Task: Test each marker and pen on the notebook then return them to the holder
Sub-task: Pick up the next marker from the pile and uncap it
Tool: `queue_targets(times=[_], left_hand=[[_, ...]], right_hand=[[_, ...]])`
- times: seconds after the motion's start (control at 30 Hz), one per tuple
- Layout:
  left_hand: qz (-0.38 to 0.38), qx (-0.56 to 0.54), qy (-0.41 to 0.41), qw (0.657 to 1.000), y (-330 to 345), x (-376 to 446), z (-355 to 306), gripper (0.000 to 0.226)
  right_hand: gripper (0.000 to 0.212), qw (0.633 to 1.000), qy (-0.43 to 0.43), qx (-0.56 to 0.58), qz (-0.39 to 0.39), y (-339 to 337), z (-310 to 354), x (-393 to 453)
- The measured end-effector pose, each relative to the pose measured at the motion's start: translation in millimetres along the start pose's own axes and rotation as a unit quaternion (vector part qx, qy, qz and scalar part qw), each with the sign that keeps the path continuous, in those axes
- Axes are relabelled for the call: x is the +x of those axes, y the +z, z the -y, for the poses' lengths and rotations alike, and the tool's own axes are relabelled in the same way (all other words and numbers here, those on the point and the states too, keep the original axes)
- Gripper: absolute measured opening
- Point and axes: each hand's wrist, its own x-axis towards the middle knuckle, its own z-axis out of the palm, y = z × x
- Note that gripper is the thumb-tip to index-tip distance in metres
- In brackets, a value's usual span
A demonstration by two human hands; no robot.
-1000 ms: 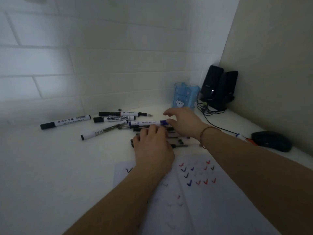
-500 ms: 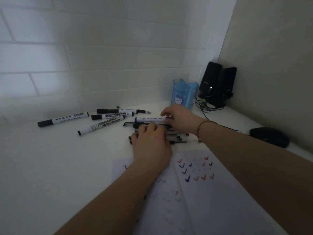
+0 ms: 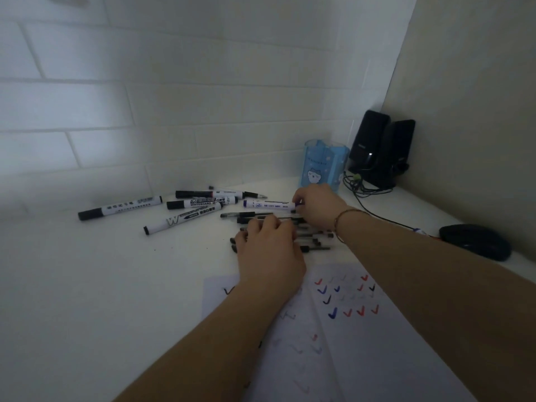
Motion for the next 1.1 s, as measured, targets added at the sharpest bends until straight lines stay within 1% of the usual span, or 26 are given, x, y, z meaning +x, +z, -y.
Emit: queue_targets(times=[0.07,0.13,0.2,0.27,0.3,0.33,0.4,0.47,0.53,0.6,0.63,0.7,0.8,0.87,0.9,0.97,1.03,1.07,1.1], left_hand=[[0.0,0.001,0.0,1.0,0,1,0,0.021],[0.003,0.002,0.001,1.0,0,1,0,0.021],[-0.004,-0.001,0.006,1.0,-1,1,1,0.022],[-0.017,0.001,0.013,1.0,0,1,2,0.022],[-0.023,0.001,0.017,1.0,0,1,2,0.022],[-0.031,-0.003,0.022,0.999,0,1,2,0.024],[-0.056,-0.025,0.041,0.997,-1,2,-1,0.036],[-0.084,-0.081,0.077,0.99,-4,1,-6,0.046],[-0.1,-0.143,0.124,0.977,-5,-1,-9,0.045],[-0.105,-0.177,0.162,0.965,-6,-3,-13,0.039],[-0.097,-0.193,0.177,0.96,-7,-4,-15,0.038],[-0.06,-0.225,0.212,0.949,-11,-8,-20,0.036],[0.022,-0.243,0.269,0.932,-18,-16,-25,0.032],[0.066,-0.252,0.283,0.923,-19,-19,-28,0.026],[0.068,-0.257,0.283,0.922,-19,-19,-29,0.025],[0.043,-0.256,0.281,0.924,-19,-18,-29,0.023],[0.023,-0.245,0.274,0.93,-20,-17,-28,0.023],[0.027,-0.232,0.274,0.933,-21,-17,-28,0.024],[0.04,-0.214,0.28,0.935,-22,-17,-29,0.025]], right_hand=[[0.024,1.0,-0.018,-0.011,0.005,-7,0,-3],[0.021,1.0,-0.018,-0.009,-0.01,-16,-1,-8],[0.017,0.999,-0.01,0.01,-0.052,-25,-4,-15],[0.016,0.993,-0.016,0.004,-0.114,-33,-10,-26],[0.017,0.99,-0.011,0.021,-0.136,-38,-14,-35],[0.018,0.987,-0.002,0.064,-0.147,-45,-16,-46],[0.016,0.97,0.023,0.21,-0.124,-56,-19,-74],[0.011,0.929,0.061,0.357,-0.075,-63,-18,-107],[0.01,0.891,0.095,0.443,-0.016,-67,-17,-138],[0.009,0.868,0.099,0.485,0.038,-70,-14,-162],[0.007,0.858,0.098,0.502,0.05,-70,-15,-170],[0.005,0.84,0.105,0.53,0.049,-69,-18,-180],[0.009,0.822,0.102,0.56,0.029,-65,-25,-186],[0.01,0.807,0.089,0.584,0.025,-64,-29,-190],[0.011,0.795,0.081,0.601,0.03,-64,-31,-193],[0.02,0.768,0.069,0.636,0.036,-65,-37,-198],[0.025,0.744,0.066,0.665,0.016,-67,-43,-201],[0.023,0.739,0.068,0.671,0.001,-68,-44,-203],[0.019,0.749,0.068,0.659,-0.013,-68,-44,-204]])
